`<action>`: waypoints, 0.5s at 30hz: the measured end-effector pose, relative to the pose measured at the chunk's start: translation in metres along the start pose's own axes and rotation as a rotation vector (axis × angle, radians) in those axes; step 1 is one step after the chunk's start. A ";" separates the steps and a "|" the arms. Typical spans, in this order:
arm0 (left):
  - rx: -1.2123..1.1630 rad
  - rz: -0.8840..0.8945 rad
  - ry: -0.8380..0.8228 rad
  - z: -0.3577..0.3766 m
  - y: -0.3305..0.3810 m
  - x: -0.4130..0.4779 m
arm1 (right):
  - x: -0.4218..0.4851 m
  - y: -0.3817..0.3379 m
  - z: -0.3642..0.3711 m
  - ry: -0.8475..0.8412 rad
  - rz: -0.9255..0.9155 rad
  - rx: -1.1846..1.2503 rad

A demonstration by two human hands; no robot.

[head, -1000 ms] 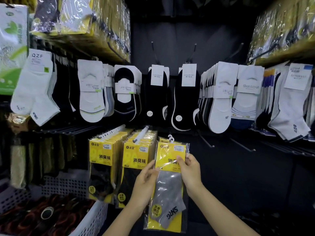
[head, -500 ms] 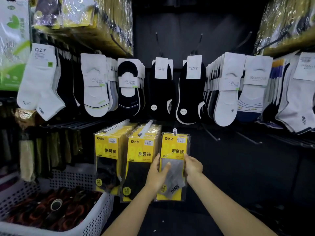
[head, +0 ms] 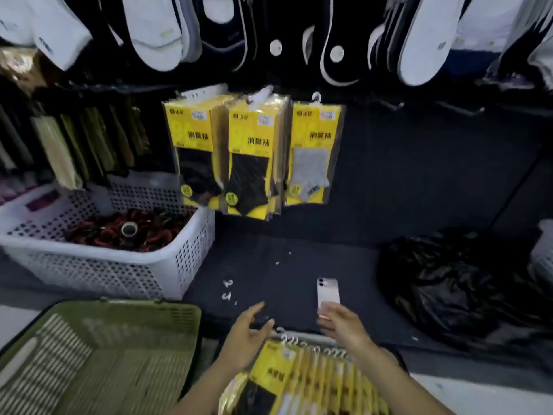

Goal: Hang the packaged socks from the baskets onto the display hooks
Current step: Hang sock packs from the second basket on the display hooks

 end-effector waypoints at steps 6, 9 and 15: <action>0.147 -0.001 -0.043 0.022 -0.048 -0.045 | 0.003 0.088 -0.019 0.118 -0.062 -0.369; 0.283 -0.082 -0.249 0.034 -0.075 -0.053 | 0.003 0.100 -0.013 0.093 -0.029 -0.388; 0.201 -0.175 -0.251 0.042 -0.092 -0.063 | 0.000 0.117 0.010 -0.112 0.146 -0.315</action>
Point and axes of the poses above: each hand's wrist, its own x-axis towards the middle knuckle, its own z-axis out of the palm, y = z × x, the point moved 5 cm from there along x, towards the middle knuckle, and after that the axes turned 13 degrees about z, right-handed, at the moved point
